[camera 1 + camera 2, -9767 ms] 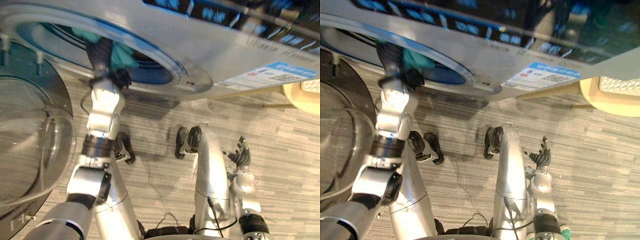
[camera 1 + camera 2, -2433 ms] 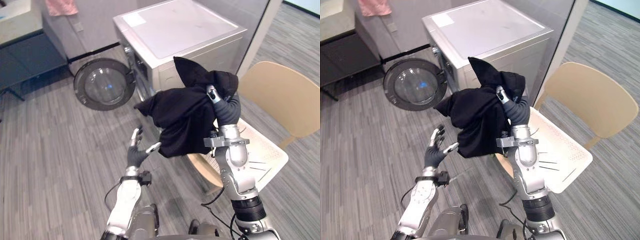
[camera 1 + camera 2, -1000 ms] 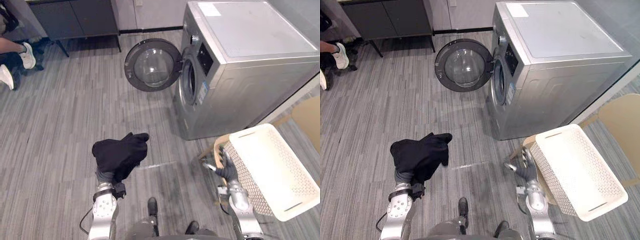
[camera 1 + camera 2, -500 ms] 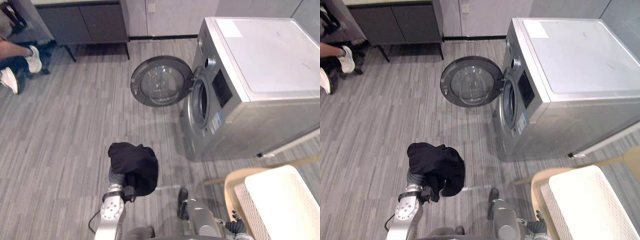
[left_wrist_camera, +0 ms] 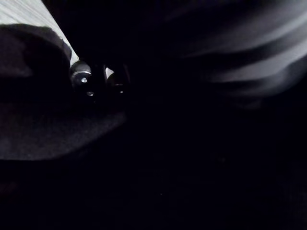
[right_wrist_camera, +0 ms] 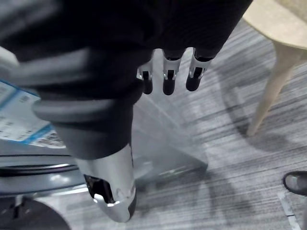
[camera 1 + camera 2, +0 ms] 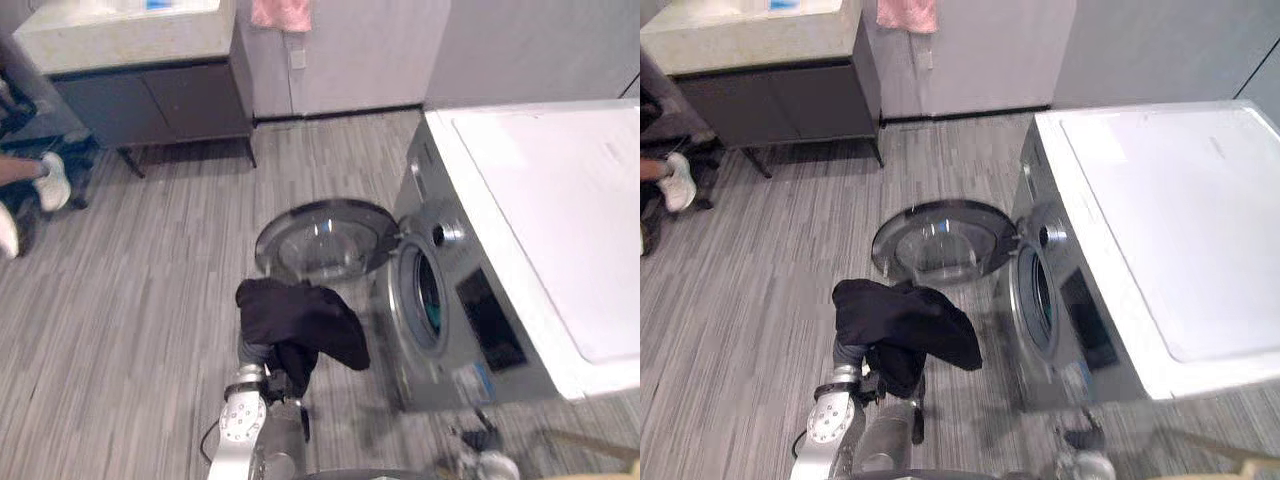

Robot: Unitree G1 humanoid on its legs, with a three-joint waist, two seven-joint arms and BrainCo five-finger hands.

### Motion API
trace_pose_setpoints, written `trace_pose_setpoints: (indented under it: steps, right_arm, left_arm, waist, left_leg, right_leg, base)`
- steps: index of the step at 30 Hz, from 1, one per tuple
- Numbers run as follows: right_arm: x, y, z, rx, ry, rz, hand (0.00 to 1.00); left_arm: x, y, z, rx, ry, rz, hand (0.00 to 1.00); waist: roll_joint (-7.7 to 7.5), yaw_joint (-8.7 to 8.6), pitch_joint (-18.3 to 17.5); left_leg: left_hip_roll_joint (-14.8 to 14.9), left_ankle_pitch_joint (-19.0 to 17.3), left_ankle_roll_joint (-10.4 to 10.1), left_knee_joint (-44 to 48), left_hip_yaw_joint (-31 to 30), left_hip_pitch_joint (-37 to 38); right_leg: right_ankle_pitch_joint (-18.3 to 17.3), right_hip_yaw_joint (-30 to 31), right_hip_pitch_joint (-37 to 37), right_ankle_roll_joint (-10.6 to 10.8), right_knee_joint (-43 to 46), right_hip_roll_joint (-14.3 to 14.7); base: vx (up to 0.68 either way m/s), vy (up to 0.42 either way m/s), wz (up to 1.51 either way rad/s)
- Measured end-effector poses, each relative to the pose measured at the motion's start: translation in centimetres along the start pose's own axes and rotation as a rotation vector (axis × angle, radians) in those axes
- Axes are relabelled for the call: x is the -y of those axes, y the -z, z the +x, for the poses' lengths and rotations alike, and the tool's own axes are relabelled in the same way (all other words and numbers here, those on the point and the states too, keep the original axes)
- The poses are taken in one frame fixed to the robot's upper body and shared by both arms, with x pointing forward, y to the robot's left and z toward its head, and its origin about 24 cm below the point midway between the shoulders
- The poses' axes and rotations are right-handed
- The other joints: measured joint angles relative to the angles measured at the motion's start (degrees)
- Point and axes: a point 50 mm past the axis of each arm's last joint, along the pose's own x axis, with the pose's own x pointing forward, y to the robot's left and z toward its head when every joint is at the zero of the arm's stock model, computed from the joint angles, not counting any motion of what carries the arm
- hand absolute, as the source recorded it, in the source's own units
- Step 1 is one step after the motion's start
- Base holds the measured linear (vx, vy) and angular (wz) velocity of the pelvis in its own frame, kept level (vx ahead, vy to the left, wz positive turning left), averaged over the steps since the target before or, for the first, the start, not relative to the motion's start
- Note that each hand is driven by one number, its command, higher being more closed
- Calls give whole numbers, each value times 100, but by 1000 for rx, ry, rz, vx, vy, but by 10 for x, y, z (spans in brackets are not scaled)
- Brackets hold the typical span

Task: Pick up the laundry basket with both hands and put the clothes into the washing machine.

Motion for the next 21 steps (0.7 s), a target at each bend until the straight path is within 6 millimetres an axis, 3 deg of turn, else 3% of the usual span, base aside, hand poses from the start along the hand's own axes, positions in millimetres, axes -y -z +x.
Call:
trace_pose_setpoints:
  steps: [1, 4, 5, 7, 9, 10, 11, 12, 13, 15, 16, 18, 21]
  right_arm:
    - [-6, 12, -4, -48, -2, 20, 0]
    - [-3, 22, -7, -83, 17, 50, 0]
    - [-4, 22, -7, -86, 16, 52, 0]
    - [-9, 16, -5, -70, -4, 49, 0]
    - [-15, 7, 0, -53, -25, 41, 0]
    - [-17, 6, 1, -53, -32, 39, 0]
    - [-22, 7, 1, -68, -46, 37, 0]
    - [-22, 9, 3, -88, -47, 27, 0]
    - [-21, 8, 5, -88, -44, 25, 0]
    - [-9, 4, 10, -83, -15, 11, 0]
    - [-6, 4, 11, -89, -7, 11, 0]
    - [-3, 17, 7, -128, 1, 13, 0]
    - [-4, 20, 5, -137, 0, 19, 0]
  left_arm:
    - [-3, -1, 3, -6, 11, 26, 100]
    - [1, -4, 5, 7, 31, 31, 100]
    - [2, -6, 7, 18, 39, 35, 100]
    - [2, -9, 9, 28, 41, 40, 100]
    - [1, -7, 9, 22, 42, 43, 100]
    - [1, -6, 10, 20, 43, 44, 100]
    - [1, -5, 10, 17, 44, 48, 100]
    - [-1, 0, 12, -2, 46, 63, 100]
    - [-2, 2, 13, -13, 46, 69, 100]
    - [0, 17, 15, -73, 55, 85, 100]
    - [1, 19, 15, -87, 56, 83, 100]
    - [-1, 25, 11, -117, 62, 87, 100]
    - [0, 26, 9, -121, 62, 82, 100]
  waist:
    - [-201, -29, -80]
    - [-206, -139, -85]
    - [-194, -138, -79]
    - [-141, -160, -59]
    - [-65, -286, -42]
    - [-86, -301, -69]
    - [-184, -350, -149]
    - [-177, -400, -202]
    - [-199, -399, -240]
    - [150, -505, -145]
    - [199, -527, -99]
    - [198, -542, -71]
    - [136, -393, -31]
  left_leg:
    - [-35, -508, 109, 486, 261, -19]
    - [33, -1096, 305, 875, 689, 257]
    - [105, -1217, 367, 757, 1016, 525]
    - [246, -1281, 338, 429, 1505, 1021]
    - [400, -1338, 247, 69, 2091, 1626]
    - [427, -1361, 211, 37, 2226, 1721]
    - [431, -1412, 133, 30, 2459, 1765]
    - [416, -1470, 60, 99, 2515, 1776]
    - [425, -1461, 64, 120, 2544, 1764]
    - [557, -1454, 51, 198, 2603, 1681]
    - [618, -1455, 49, 275, 2589, 1702]
    - [925, -1454, 52, 960, 2362, 1710]
    - [968, -1589, 120, 1671, 1493, 1489]
  right_leg:
    - [171, 199, -121, 96, 293, -238]
    - [584, 550, -605, 168, 1466, -467]
    - [696, 699, -1118, 187, 2390, -573]
    - [666, 236, -1797, 142, 3192, -766]
    - [528, -1191, -2119, -169, 3200, -1009]
    - [515, -1499, -2136, -208, 3056, -1006]
    - [729, -1988, -2165, -407, 2496, -957]
    - [545, -2189, -2079, -514, 2016, -888]
    - [488, -2097, -2065, -536, 1812, -776]
    - [472, -1858, -1940, -497, 1188, -380]
    - [487, -1827, -1878, -505, 1113, -317]
    - [491, -1622, -1611, -524, 974, -130]
    - [454, -1219, -1476, -603, 926, 30]
  base:
    - [598, 345, -50]
    - [348, 243, -79]
    - [307, 282, -124]
    - [199, 196, -135]
    - [103, 67, -131]
    - [64, -9, -119]
    - [85, -70, -92]
    - [107, -83, -85]
    - [136, -106, -68]
    - [106, -100, -56]
    - [101, -152, -44]
    - [86, -146, -50]
    - [51, -39, -82]
